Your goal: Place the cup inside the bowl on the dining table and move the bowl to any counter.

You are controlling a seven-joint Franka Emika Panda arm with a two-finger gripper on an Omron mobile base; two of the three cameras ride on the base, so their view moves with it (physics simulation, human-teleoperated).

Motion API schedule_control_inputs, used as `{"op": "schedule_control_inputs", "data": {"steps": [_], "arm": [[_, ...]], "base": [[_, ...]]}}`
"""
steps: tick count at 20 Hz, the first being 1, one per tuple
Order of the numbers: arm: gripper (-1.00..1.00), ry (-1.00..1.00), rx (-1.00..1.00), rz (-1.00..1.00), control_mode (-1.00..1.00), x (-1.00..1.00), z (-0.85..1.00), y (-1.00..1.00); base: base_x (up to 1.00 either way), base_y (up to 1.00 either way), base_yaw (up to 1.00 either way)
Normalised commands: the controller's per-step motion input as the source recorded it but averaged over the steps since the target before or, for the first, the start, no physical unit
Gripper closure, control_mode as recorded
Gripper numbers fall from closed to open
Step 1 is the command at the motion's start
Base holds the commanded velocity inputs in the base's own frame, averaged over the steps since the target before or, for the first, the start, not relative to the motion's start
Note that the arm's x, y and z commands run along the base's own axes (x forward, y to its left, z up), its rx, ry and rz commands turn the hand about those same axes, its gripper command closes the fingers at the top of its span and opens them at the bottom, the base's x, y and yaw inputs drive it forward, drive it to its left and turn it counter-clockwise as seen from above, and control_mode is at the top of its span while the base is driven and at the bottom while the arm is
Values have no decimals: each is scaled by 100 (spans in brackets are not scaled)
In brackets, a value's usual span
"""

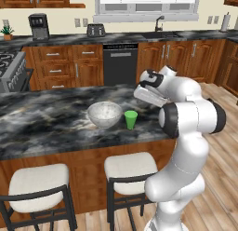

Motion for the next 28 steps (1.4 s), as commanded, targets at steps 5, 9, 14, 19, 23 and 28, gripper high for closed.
{"op": "schedule_control_inputs", "data": {"steps": [5, 9, 14, 19, 23, 28], "arm": [[-100, 0, 0, 0, -100, 4, -15, 1], [-100, 0, 0, 0, -100, 1, -19, 3], [-100, 0, 0, 0, -100, 0, -16, 5], [-100, 0, 0, 0, -100, 0, -13, 10], [-100, 0, 0, 0, -100, 0, -7, 13], [-100, 0, 0, 0, -100, 0, -8, 12]], "base": [[0, 0, 0], [0, 0, 0], [0, 0, 0], [0, 0, 0], [0, 0, 0], [0, 0, 0]]}}
